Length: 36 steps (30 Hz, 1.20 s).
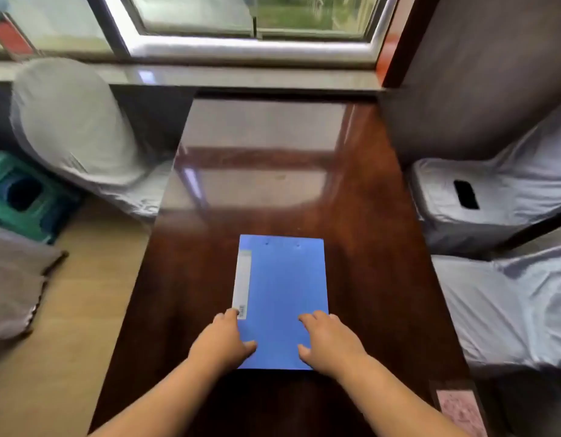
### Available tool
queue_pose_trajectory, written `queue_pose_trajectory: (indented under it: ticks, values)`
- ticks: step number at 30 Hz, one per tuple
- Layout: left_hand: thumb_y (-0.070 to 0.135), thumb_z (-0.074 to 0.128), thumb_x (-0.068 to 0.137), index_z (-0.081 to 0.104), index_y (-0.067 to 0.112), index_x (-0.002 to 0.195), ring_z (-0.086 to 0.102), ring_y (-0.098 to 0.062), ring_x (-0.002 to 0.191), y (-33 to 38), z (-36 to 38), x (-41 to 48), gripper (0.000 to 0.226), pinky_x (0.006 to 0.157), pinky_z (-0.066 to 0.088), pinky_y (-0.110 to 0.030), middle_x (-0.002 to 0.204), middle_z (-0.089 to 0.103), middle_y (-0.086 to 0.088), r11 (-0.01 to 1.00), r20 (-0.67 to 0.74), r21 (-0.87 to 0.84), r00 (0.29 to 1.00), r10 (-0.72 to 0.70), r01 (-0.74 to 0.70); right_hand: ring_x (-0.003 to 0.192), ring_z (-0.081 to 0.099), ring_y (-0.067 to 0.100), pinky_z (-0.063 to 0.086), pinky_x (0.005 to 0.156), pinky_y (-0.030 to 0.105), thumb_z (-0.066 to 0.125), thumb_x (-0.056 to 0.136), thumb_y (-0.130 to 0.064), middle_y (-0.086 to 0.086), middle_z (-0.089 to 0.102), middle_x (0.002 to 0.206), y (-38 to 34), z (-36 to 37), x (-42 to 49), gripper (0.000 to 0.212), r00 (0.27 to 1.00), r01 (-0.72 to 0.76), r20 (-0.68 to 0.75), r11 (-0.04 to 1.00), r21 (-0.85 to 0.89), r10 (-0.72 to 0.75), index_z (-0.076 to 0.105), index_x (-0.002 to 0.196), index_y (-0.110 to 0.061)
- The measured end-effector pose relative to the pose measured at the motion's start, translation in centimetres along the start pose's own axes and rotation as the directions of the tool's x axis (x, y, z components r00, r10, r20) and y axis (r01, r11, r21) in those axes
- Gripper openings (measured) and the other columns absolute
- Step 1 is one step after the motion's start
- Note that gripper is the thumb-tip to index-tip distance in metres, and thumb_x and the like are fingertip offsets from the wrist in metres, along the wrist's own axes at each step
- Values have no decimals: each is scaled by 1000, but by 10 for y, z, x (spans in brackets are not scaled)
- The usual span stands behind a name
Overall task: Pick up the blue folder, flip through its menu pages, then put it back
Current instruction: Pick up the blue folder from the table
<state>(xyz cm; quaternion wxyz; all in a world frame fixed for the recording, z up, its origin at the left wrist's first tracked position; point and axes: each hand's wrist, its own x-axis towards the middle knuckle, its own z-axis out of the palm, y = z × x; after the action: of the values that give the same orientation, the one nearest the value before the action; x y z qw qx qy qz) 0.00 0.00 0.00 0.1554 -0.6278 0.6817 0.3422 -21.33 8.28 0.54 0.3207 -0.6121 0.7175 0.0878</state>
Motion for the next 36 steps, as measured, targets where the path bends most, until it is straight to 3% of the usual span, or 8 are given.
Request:
queue_pose_trajectory:
  ticks: [6, 13, 16, 19, 21, 27, 31, 36]
  values:
    - [51, 77, 78, 37, 14, 150, 66, -35, 118, -5, 34, 23, 91, 86, 52, -40, 141, 59, -12, 898, 3, -381, 972, -236, 219, 150, 27, 35, 45, 112, 44, 54, 98, -46, 7, 25, 170, 9, 47, 8, 74, 998, -52, 47, 998, 48, 49, 23, 162, -28]
    - [32, 64, 98, 58, 24, 107, 72, -20, 94, 17, 7, 30, 13, 84, 57, -41, 112, 76, -4, 782, -68, -623, 993, -93, 30, 146, 39, 28, 43, 114, 41, 57, 98, -46, -1, 31, 168, 26, 29, 9, 76, 991, -99, -58, 943, 317, 124, 23, 163, -27]
    - [30, 64, 101, 62, 23, 115, 75, -25, 101, 36, -34, 24, 15, 94, 59, -53, 112, 77, -4, 697, -126, -712, 992, -3, -88, 136, 56, 31, 49, 108, 45, 68, 99, -38, 12, 47, 158, 37, -6, 8, 79, 930, -230, -52, 686, 690, 364, 27, 161, -13]
    - [23, 67, 100, 62, 17, 123, 76, -31, 105, 55, -88, 10, 24, 96, 60, -56, 122, 76, -15, 543, -189, -812, 977, 97, -211, 92, 79, 23, 66, 61, 42, 62, 105, -17, 16, 76, 124, 36, -58, -1, 35, 951, -59, -10, 212, 975, 309, 57, 139, -12]
    - [35, 77, 90, 57, 27, 134, 77, -27, 104, 65, -129, -7, 49, 91, 62, -51, 120, 77, -7, 578, -328, -738, 934, 141, -347, 85, 81, 24, 60, 46, 31, 57, 107, -12, 12, 80, 118, 32, -99, -14, 24, 962, 112, -128, 80, 990, 242, 63, 129, -19]
    - [91, 74, 40, -5, 53, 159, 65, -33, 123, 95, -212, -80, 148, 101, 54, -46, 141, 41, -4, 912, -480, -134, 831, 281, -387, 109, 76, 39, 66, 54, 42, 46, 111, -11, 10, 77, 127, -11, -206, -56, 30, 904, 423, -414, -82, 902, 107, 62, 130, -27]
    - [102, 65, 23, -40, 66, 139, 57, -29, 133, 92, -230, -116, 160, 103, 53, -44, 140, 17, 7, 909, -516, 19, 775, 366, -417, 116, 71, 45, 66, 69, 53, 44, 112, -9, 13, 73, 134, -27, -233, -85, 38, 871, 490, -488, -150, 859, 52, 56, 140, -30]
    - [106, 63, 20, -35, 76, 132, 56, -17, 125, 81, -245, -140, 152, 102, 54, -36, 122, 17, 20, 843, -582, -43, 700, 415, -536, 115, 70, 49, 67, 70, 55, 62, 101, -12, 21, 71, 135, -30, -245, -103, 45, 866, 492, -499, -184, 851, 6, 54, 143, -25]
